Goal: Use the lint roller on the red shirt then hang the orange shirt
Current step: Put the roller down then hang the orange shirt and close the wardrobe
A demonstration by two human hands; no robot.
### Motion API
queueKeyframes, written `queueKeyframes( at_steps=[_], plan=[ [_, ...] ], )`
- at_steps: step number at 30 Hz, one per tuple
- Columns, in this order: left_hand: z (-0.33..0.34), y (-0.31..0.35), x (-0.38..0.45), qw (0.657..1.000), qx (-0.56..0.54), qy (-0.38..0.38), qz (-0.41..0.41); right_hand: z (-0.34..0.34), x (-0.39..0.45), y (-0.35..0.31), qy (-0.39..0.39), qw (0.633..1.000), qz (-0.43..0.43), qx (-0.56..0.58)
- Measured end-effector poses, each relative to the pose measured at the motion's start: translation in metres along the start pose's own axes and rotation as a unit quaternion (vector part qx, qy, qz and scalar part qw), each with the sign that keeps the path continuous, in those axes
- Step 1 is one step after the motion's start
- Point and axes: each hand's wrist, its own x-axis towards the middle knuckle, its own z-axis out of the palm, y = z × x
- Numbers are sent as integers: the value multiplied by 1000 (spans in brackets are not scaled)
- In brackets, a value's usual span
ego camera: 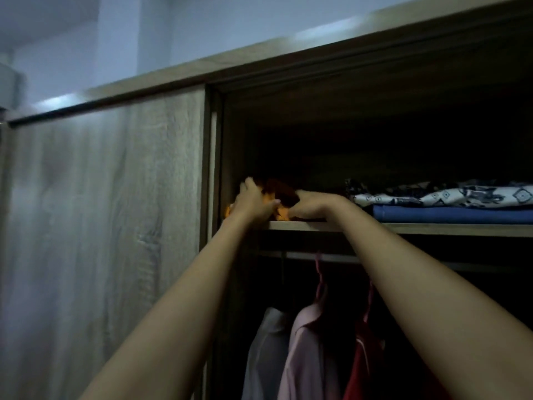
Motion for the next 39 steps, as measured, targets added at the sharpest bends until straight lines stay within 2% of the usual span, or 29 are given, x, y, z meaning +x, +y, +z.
queueKeyframes(
  at_steps=[3, 6, 9, 15, 17, 19, 22, 25, 28, 30, 33, 36, 39],
  plan=[
    [-1, -3, -1, 999, 29, -37, -12, -2, 1, 0, -31, 998, -25, 40],
    [-7, 2, -11, 999, 20, -46, 5, -2, 3, 1, -14, 999, -23, -20],
    [-13, 6, -28, 998, 16, -27, 54, -2, -8, -3, 1, 999, -40, -31],
    [-29, 9, -96, 985, -82, 18, 152, 0, -96, -30, 140, 971, -91, -168],
    [-29, 5, -128, 977, -128, 36, 167, 14, -138, -39, 196, 959, -112, -173],
    [-27, -1, -159, 971, -173, 14, 163, 34, -179, -44, 244, 949, -113, -165],
    [-19, -18, -203, 961, -248, -19, 125, 77, -216, -29, 219, 970, -80, -73],
    [-4, -44, -237, 960, -273, -32, 60, 130, -224, 2, 112, 991, -48, 56],
    [20, -70, -267, 961, -267, -64, -32, 186, -227, 35, 40, 988, 11, 151],
    [33, -85, -289, 937, -319, -101, -104, 218, -240, 51, 51, 963, 75, 255],
    [50, -114, -323, 891, -386, -170, -165, 252, -265, 63, 85, 895, 189, 396],
    [69, -137, -353, 885, -370, -230, -163, 270, -285, 68, 90, 841, 275, 458],
    [84, -137, -372, 872, -404, -215, -175, 281, -303, 72, 82, 809, 317, 488]
  ],
)
